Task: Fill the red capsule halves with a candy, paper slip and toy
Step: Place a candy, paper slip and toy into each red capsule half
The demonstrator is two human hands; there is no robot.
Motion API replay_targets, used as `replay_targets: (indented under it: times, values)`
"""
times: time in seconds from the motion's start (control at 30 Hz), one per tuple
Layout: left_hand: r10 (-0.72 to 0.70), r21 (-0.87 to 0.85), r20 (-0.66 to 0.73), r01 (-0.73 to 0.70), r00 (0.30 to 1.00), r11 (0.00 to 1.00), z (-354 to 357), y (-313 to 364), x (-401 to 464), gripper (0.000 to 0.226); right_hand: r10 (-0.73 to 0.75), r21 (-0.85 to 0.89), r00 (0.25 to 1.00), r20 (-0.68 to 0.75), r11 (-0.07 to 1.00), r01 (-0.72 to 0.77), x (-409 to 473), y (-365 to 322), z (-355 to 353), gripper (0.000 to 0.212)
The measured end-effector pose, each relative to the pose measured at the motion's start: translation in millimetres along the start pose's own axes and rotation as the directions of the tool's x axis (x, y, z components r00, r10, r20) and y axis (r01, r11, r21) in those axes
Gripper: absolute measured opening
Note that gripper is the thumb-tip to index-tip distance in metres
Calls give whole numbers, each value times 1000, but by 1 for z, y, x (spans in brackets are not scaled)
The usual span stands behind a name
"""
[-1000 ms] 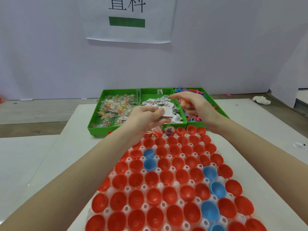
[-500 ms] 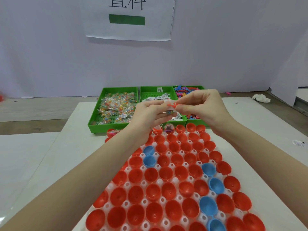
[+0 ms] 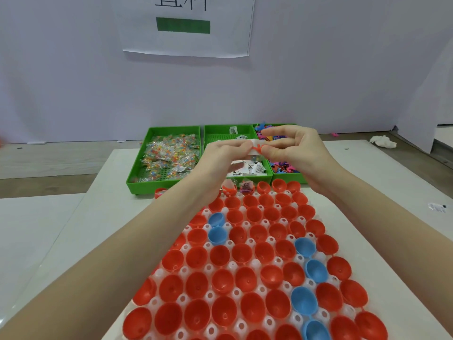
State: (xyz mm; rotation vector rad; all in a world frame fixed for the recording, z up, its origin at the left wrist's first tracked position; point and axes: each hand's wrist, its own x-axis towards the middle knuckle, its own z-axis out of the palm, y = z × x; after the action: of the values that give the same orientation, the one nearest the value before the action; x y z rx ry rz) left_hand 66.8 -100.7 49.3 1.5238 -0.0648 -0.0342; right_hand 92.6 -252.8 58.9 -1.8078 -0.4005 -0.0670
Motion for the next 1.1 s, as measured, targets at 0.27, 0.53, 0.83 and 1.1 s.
replay_targets:
  times: [0.27,0.53,0.83,1.1]
  values:
    - [242,723,-41,-139,969,676,5,-29,19,34,121,-280,992,-24,952,-123,10,31,-12,13]
    - [185,957,169,-206,968,206,14,-56,33,51,94,-449,996,9,890,-80,7,50,-7,11]
    - [159,960,252,-268,954,83,20,-58,40,52,68,-567,995,79,824,-12,8,59,-5,14]
    - [176,956,218,-247,960,161,19,-62,40,52,17,-746,958,287,632,212,11,51,-1,15]
